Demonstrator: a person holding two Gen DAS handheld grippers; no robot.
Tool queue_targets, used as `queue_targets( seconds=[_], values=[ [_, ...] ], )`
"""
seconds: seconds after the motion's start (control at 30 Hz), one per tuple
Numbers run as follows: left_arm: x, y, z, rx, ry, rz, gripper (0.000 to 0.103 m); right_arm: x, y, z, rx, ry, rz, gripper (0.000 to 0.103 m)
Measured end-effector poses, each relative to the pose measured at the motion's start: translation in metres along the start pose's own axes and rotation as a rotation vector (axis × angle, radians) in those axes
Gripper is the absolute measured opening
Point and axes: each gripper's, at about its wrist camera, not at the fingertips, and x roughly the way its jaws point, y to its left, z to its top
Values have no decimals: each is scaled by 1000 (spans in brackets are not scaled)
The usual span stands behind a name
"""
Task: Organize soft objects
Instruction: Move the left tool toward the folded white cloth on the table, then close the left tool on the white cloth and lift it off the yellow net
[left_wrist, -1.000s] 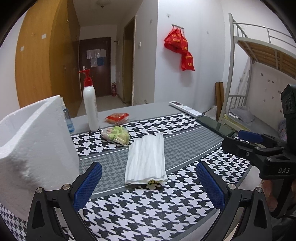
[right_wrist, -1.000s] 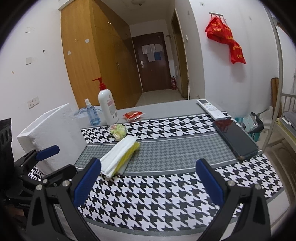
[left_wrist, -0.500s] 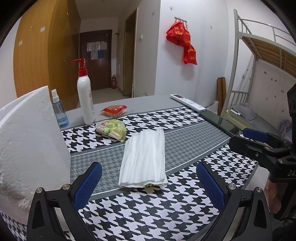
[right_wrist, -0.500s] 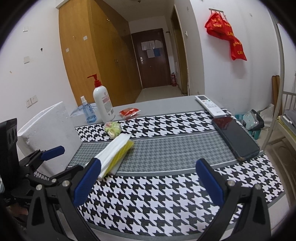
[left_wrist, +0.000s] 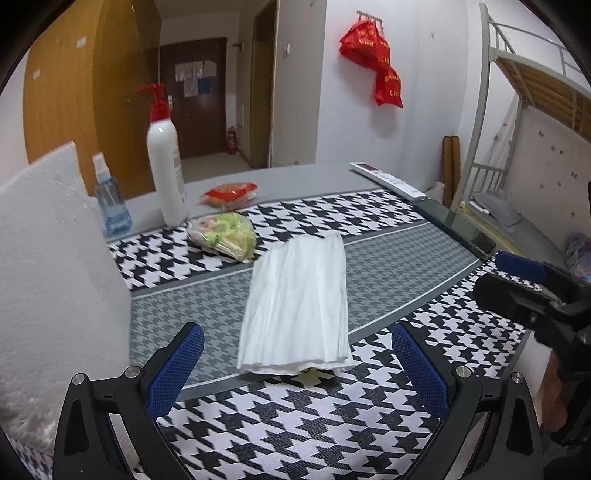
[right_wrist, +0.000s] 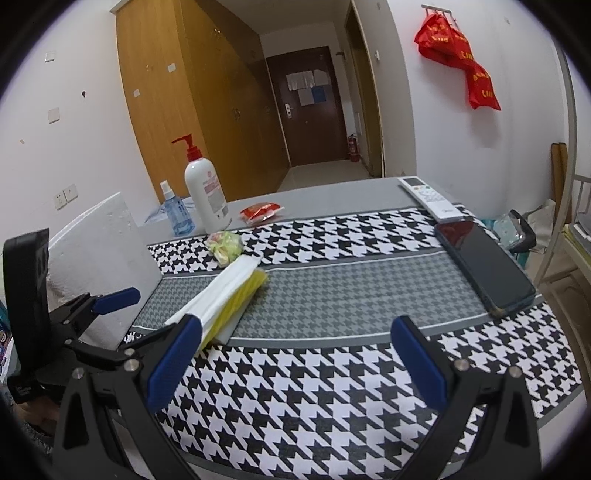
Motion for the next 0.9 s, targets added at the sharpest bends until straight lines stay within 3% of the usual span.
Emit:
queue_targets(
  seconds=[0.33,0.57,0.7,0.9],
  values=[
    [23,9,6,-23,62,17,101,14,0,-3,-10,37,19,103],
    [32,12,4,-24,84,6,90,24,2,-3,-9,64,63,103],
    [38,14,2,-25,108,10,74,28,4,-1,-10,74,98,103],
    [41,16,2,-44,125,-55,52,35,9,3,-34,87,109,103]
  ],
)
